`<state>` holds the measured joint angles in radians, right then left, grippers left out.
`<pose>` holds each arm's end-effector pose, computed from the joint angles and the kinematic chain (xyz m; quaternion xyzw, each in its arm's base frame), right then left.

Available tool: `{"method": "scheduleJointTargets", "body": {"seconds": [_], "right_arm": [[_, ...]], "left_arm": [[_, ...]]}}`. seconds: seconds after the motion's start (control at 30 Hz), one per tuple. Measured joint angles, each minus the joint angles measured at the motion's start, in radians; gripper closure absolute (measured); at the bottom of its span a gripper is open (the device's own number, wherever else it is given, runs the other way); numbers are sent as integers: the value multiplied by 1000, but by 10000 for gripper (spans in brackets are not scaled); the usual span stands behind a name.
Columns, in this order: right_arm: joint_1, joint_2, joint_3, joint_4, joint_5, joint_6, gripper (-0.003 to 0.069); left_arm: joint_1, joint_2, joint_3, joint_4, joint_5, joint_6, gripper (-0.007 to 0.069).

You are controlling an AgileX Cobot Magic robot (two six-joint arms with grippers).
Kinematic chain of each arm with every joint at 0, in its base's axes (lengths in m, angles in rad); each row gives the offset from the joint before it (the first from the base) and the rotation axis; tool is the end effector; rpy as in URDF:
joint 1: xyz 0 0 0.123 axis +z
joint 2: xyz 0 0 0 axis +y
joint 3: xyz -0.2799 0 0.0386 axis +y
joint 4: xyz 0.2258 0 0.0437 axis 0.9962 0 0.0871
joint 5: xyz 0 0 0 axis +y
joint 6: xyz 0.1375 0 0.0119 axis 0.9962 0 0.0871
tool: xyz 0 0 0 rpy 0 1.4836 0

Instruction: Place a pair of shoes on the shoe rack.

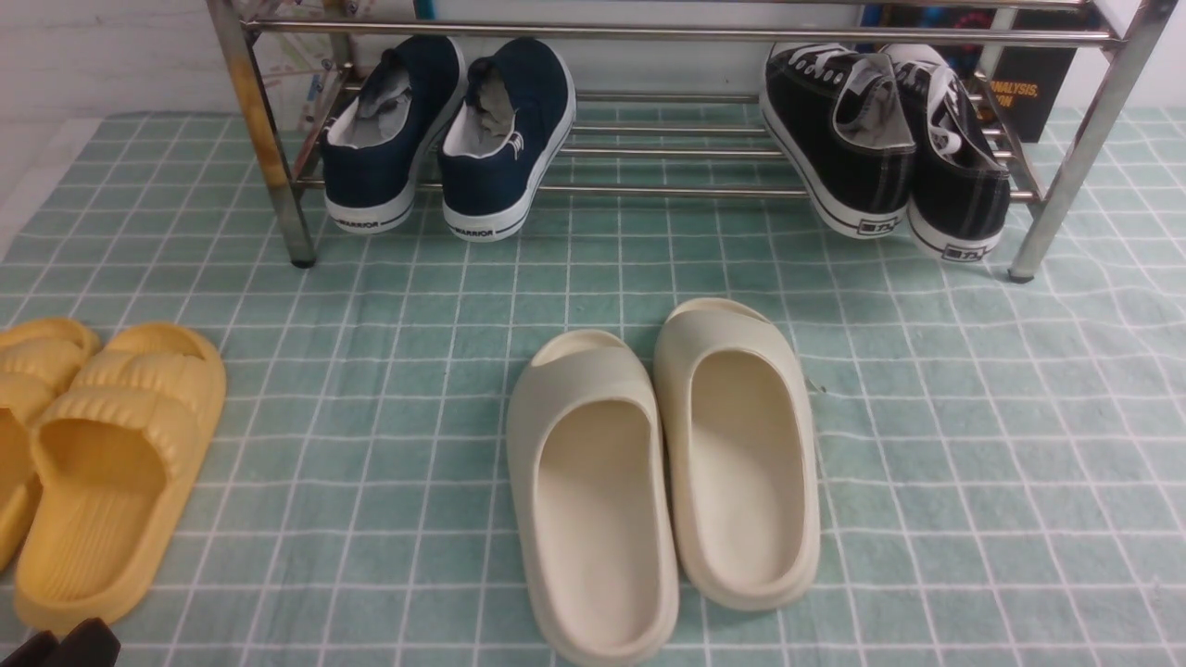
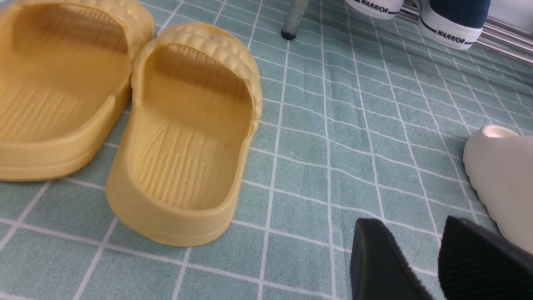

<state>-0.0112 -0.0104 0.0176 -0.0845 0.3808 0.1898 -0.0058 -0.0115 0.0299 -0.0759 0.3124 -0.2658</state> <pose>0.0775 -0.0052 0.1599 0.0586 0.8025 0.0171 0.5935 0.0801 -0.0037 0.1646 -0.1231 0.7778 -0.1145 0.6056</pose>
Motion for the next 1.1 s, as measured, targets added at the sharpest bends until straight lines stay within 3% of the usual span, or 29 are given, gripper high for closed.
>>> {"method": "scheduleJointTargets", "body": {"seconds": [1.1], "right_arm": [[0, 0, 0, 0, 0, 0, 622]], "left_arm": [[0, 0, 0, 0, 0, 0, 384]]}}
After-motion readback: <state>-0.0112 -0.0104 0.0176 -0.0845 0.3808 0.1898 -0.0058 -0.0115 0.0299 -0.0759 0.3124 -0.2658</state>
